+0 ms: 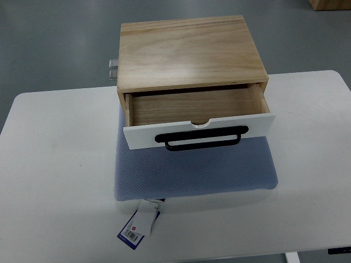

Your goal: Open wood drawer with right hand

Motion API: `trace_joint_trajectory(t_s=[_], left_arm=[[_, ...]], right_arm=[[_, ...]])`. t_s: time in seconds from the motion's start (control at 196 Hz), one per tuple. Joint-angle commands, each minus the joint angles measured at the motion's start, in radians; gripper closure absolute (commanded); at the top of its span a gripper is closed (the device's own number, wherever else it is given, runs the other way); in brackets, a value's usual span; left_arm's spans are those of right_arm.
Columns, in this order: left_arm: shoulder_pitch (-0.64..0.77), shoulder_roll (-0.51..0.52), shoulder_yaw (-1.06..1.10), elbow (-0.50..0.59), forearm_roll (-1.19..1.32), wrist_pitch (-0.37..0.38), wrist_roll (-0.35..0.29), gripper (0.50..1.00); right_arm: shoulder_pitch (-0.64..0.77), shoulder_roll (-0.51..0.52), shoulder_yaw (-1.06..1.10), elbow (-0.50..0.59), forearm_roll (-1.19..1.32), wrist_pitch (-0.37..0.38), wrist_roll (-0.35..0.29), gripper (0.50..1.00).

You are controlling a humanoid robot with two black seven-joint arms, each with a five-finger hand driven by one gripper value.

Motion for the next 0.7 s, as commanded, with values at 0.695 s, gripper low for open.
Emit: trace_joint_trajectory(t_s=[0.695], left_arm=[[0.0,0.0,0.001,-0.002,0.001,0.0,0.0,0.5]], right_arm=[[-0.393,0.411,0.389,-0.573,0.275,-0.075,0.505,0.556]])
